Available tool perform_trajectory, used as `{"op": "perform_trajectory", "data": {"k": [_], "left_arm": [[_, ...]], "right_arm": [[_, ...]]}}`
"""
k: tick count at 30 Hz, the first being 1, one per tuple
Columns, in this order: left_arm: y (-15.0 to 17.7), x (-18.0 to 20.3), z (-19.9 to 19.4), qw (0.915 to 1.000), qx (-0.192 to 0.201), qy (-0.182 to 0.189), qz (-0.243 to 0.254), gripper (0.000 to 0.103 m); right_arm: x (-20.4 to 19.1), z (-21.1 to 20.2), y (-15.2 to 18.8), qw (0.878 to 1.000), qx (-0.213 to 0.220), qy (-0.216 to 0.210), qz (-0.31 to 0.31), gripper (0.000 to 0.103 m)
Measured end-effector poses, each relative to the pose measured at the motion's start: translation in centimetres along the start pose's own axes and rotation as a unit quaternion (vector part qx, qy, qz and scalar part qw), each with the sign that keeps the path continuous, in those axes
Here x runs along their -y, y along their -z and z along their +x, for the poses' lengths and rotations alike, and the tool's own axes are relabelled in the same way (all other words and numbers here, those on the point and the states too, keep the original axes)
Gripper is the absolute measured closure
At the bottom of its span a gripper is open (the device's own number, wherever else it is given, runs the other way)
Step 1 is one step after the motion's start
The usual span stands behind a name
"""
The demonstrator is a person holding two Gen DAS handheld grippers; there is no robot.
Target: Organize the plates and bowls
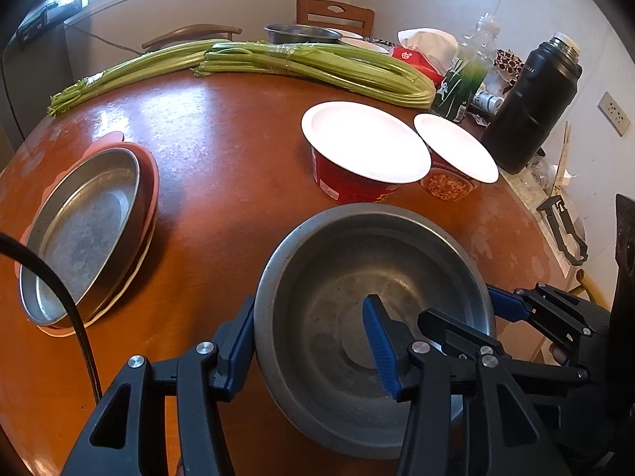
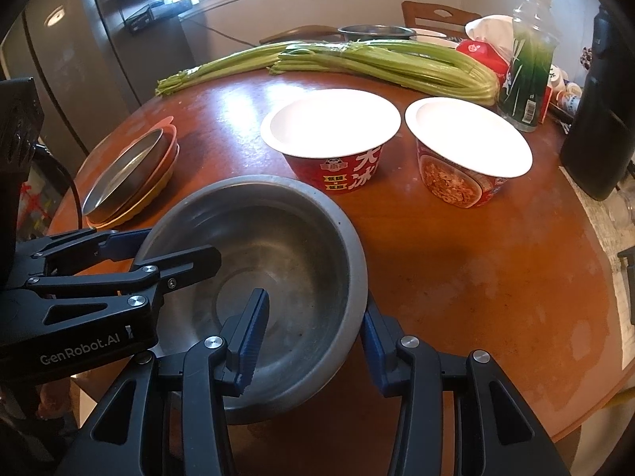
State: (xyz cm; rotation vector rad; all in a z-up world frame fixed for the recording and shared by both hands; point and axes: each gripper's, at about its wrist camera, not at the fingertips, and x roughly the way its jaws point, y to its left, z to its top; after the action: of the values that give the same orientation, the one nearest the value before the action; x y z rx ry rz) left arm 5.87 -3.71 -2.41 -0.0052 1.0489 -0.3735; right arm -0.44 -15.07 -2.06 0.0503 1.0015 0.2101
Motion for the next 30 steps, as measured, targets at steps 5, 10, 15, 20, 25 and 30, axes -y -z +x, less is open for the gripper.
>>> {"op": "perform_trajectory", "data": {"k": [5,10,15,20,25,30], "left_arm": [[-0.2,-0.2,-0.5,1.0000,0.005,0.003,-0.002,0.051],[-0.4,-0.2,-1.4,0.9998,0.017,-0.003,0.001,0.051],[-1.2,-0.1,-2.3,0.9995,0.028,-0.010,0.009,0.051],[-3.1,0.0,-2.7,0.9992,0.038,-0.011,0.009,0.051],[-5.5,-0.2,-2.3,0.9988,0.044,-0.020,0.007,0.051],[-7.5,-0.4,-1.3,0.9988,0.043,-0.023,0.003,0.051]], "right_arm": [[0.6,-0.6,-0.2,1.000,0.012,-0.005,0.009,0.056],[1.4,-1.2,-0.5,1.000,0.018,-0.002,0.024,0.056],[2.2,-1.9,-1.2,0.998,0.029,-0.016,0.046,0.056],[3.1,-2.1,-2.9,0.997,0.037,-0.031,0.066,0.056],[3.7,-1.4,-4.8,0.994,0.040,-0.048,0.090,0.056],[4.2,-0.6,-6.5,0.992,0.044,-0.053,0.107,0.056]]}}
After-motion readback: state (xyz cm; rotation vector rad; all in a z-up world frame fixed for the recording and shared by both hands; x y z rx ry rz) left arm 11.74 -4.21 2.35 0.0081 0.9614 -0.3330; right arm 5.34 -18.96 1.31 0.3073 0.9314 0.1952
